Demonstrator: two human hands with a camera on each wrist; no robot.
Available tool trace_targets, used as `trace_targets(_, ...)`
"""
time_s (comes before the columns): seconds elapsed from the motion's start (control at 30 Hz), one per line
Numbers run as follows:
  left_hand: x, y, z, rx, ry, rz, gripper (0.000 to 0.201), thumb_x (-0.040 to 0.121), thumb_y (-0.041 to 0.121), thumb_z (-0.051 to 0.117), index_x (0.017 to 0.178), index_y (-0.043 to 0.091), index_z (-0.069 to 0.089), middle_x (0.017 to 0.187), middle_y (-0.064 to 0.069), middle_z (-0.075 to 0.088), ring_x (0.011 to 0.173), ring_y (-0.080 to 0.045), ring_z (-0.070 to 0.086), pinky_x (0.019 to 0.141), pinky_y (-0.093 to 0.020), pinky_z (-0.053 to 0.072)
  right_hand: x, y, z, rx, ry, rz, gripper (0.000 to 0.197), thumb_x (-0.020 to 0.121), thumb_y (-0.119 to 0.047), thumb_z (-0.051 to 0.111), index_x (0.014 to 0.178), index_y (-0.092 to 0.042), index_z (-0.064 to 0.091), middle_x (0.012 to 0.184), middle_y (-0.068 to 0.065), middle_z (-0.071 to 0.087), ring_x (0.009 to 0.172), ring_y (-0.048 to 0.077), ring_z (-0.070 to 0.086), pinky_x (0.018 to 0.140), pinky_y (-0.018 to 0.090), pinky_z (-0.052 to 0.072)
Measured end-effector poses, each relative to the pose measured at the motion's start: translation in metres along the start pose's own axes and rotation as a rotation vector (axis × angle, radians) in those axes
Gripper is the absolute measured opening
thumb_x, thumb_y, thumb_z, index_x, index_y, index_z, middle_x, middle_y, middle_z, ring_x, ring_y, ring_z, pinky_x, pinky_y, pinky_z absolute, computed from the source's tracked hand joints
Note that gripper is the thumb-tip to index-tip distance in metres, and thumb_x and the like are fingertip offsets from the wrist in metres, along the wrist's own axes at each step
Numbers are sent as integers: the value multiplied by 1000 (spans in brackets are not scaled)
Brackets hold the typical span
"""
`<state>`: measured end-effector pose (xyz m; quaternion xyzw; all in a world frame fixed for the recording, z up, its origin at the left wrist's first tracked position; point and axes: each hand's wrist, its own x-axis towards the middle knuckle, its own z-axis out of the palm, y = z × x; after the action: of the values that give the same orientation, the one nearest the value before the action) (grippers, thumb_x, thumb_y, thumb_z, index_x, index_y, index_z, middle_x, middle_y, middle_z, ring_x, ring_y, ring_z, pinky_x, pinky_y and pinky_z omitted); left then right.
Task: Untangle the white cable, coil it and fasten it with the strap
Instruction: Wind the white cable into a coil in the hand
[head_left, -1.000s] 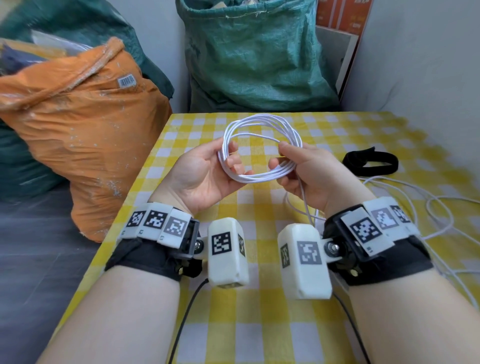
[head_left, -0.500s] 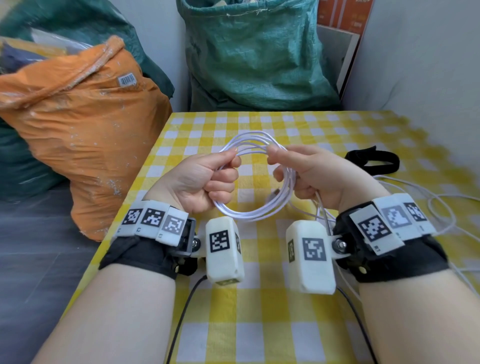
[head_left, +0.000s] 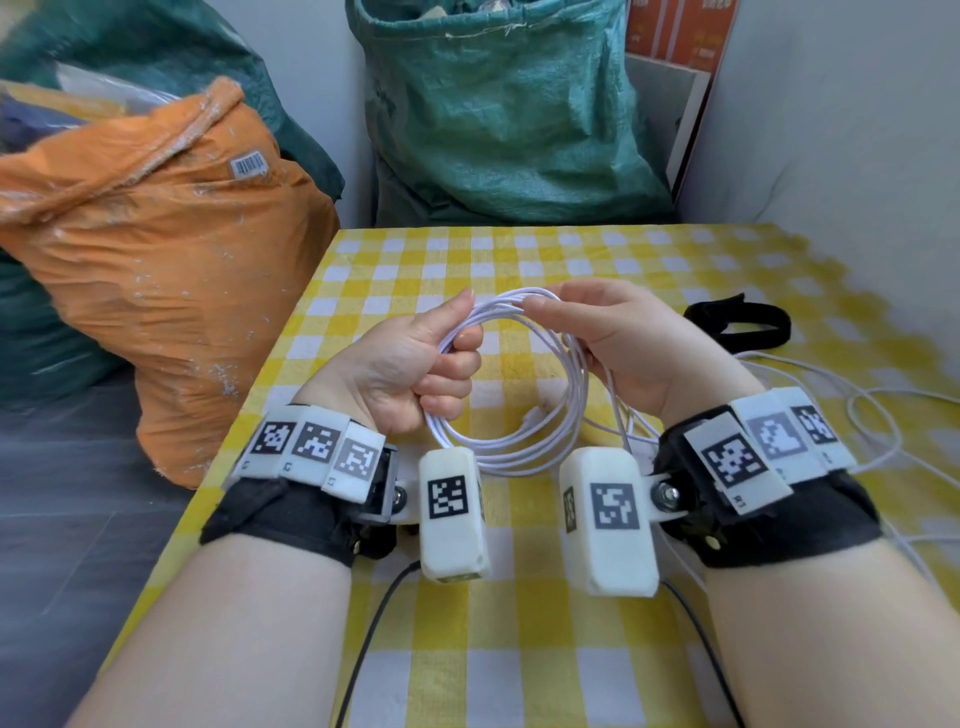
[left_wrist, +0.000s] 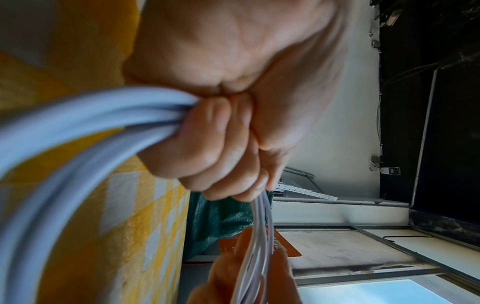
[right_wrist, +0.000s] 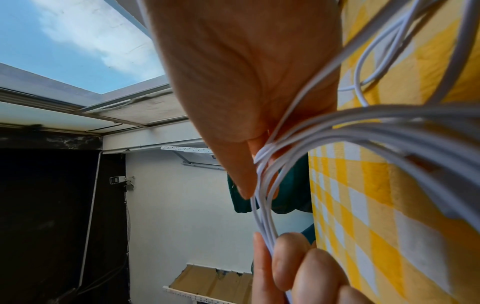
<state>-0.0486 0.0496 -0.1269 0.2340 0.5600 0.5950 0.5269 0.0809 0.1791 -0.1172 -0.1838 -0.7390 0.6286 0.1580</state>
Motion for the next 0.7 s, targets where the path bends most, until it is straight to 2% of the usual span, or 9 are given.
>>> trace_targets(0.07, 0, 0, 1, -36, 9, 14, 45, 94, 50, 38, 62, 18, 39, 42, 8, 24, 29, -3, 19, 33, -14, 14, -1, 0, 3, -14, 0, -14, 9, 93, -16, 57, 90, -16, 65, 60, -16, 58, 53, -4, 49, 53, 11, 38)
trace_targets(0.1, 1, 1, 1, -61, 16, 22, 45, 94, 50, 38, 62, 18, 38, 42, 8, 23, 29, -3, 19, 33, -15, 14, -1, 0, 5, -24, -10, -11, 7, 93, -15, 56, 91, -16, 63, 68, -13, 60, 61, -1, 52, 59, 13, 39)
trace_targets(0.2, 2, 2, -1, -134, 47, 63, 45, 95, 50, 37, 62, 18, 36, 42, 9, 23, 28, -3, 19, 33, -14, 15, -1, 1, 6, -15, -29, 42, 5, 93, -15, 57, 93, -18, 61, 88, -1, 66, 85, 16, 55, 78, 31, 40)
trace_targets(0.27, 3, 2, -3, -176, 57, 90, 46, 95, 50, 36, 61, 19, 35, 41, 9, 22, 28, -3, 19, 33, -14, 15, 0, 2, 5, 30, -47, 108, 11, 93, -18, 57, 84, -21, 60, 93, 3, 69, 89, 22, 58, 85, 43, 45)
trace_targets(0.33, 4, 3, -5, -222, 74, 110, 47, 96, 49, 35, 59, 19, 34, 41, 8, 21, 27, -3, 18, 32, -14, 14, 1, 2, 4, 46, -71, 148, 15, 94, -20, 56, 79, -22, 59, 95, 5, 70, 90, 26, 59, 88, 48, 47)
trace_targets(0.43, 6, 3, -5, -284, 95, 144, 47, 96, 49, 34, 60, 19, 35, 41, 8, 21, 27, -4, 18, 31, -14, 16, 1, 1, 4, 55, -69, 170, 15, 95, -24, 53, 81, -22, 59, 98, 8, 69, 82, 25, 60, 78, 42, 48)
trace_targets(0.57, 7, 2, -4, -353, 96, 181, 47, 96, 48, 35, 60, 18, 35, 40, 8, 22, 27, -4, 19, 31, -15, 16, 0, 1, 5, 22, 17, 204, 15, 95, -30, 54, 86, -20, 61, 101, 9, 66, 65, 15, 54, 57, 25, 45)
trace_targets(0.63, 7, 2, -3, -374, 95, 206, 47, 97, 48, 34, 60, 18, 35, 40, 7, 22, 28, -4, 18, 32, -15, 17, 2, 2, 4, 42, 43, 222, 11, 93, -29, 58, 89, -20, 62, 103, 9, 67, 68, 15, 54, 61, 24, 40)
trace_targets(0.7, 8, 3, -3, -405, 99, 232, 48, 97, 48, 33, 60, 18, 35, 41, 7, 22, 28, -4, 18, 31, -16, 18, 3, 2, 2, 125, 75, 223, 5, 90, -20, 63, 87, -16, 63, 96, 11, 67, 75, 19, 54, 69, 29, 39)
